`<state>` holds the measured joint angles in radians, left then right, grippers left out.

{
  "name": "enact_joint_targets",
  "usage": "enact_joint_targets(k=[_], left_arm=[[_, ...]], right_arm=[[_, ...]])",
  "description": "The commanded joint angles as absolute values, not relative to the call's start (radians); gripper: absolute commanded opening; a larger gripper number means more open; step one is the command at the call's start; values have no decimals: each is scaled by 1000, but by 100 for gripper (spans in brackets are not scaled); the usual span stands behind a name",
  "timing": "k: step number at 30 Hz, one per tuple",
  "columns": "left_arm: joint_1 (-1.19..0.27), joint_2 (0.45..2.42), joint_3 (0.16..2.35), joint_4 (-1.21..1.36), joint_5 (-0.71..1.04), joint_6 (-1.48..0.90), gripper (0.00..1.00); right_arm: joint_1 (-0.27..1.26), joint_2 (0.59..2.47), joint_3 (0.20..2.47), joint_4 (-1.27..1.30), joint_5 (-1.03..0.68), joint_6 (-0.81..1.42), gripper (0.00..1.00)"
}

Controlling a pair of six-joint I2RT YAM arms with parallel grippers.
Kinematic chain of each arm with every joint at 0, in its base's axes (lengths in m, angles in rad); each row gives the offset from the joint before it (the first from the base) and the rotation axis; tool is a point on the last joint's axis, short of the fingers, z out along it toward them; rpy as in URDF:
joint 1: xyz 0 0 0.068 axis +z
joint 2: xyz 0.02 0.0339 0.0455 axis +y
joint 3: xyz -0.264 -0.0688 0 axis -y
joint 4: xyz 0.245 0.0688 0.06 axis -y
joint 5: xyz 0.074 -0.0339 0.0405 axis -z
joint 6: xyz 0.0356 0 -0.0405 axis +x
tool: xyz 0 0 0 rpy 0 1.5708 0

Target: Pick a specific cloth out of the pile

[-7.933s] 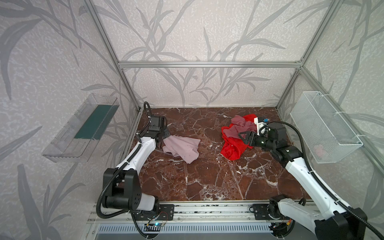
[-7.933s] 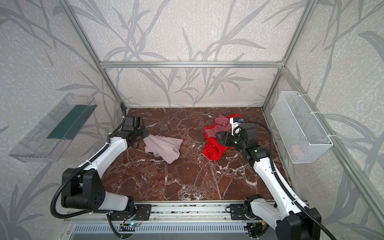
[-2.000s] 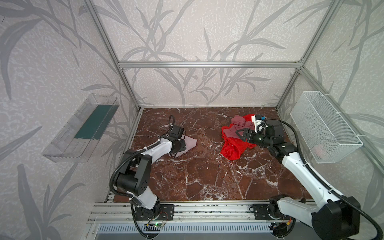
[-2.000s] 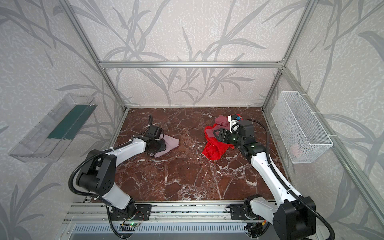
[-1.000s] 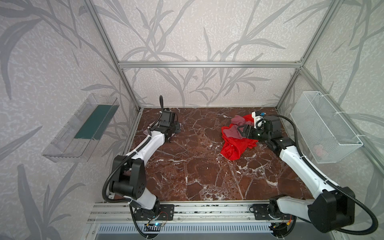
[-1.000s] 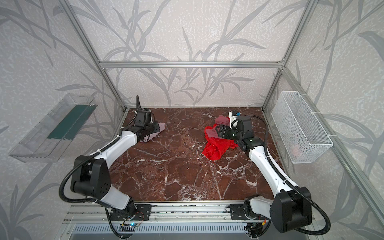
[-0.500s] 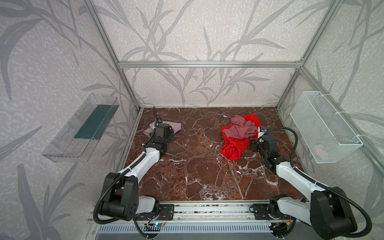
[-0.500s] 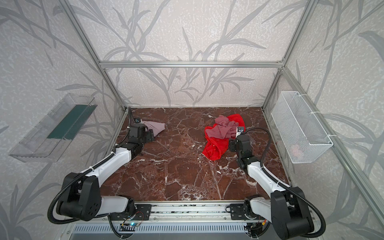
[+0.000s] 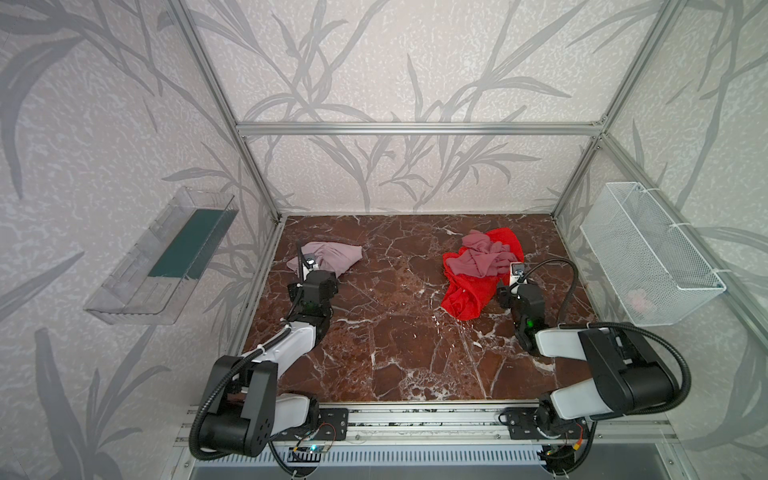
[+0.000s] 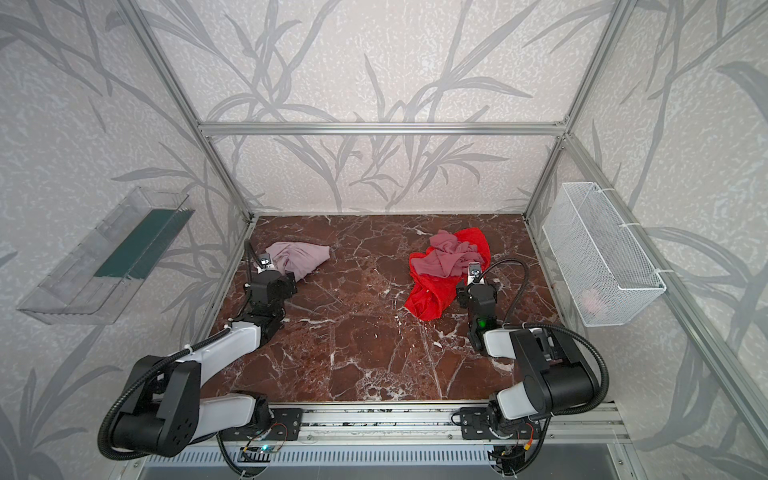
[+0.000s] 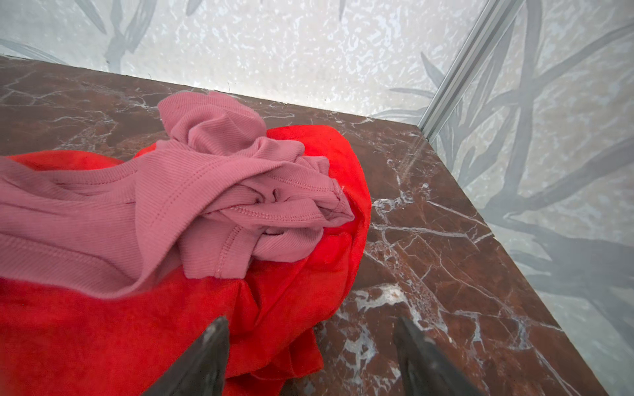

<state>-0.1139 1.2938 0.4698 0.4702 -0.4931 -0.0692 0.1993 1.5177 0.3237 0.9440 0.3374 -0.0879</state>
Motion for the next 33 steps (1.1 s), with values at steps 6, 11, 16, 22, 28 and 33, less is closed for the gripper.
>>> enact_joint_targets(k=[6, 11, 16, 22, 28, 33], left_arm=[[-27, 1444, 452, 706, -394, -77, 92], [-18, 1533, 394, 884, -306, -60, 92], [-14, 1561, 362, 964, -295, -63, 92], [-15, 1577, 364, 990, -302, -51, 94], [-15, 1575, 365, 981, -303, -52, 94], [-15, 1574, 366, 982, -305, -52, 95]], right_arm=[[196, 1547, 317, 1075, 324, -99, 77], [199, 1614, 306, 1157, 310, -108, 81], [192, 1602, 345, 1062, 312, -88, 84], [202, 1612, 322, 1128, 320, -108, 99], [210, 1618, 306, 1166, 301, -127, 99], [210, 1618, 308, 1161, 302, -128, 99]])
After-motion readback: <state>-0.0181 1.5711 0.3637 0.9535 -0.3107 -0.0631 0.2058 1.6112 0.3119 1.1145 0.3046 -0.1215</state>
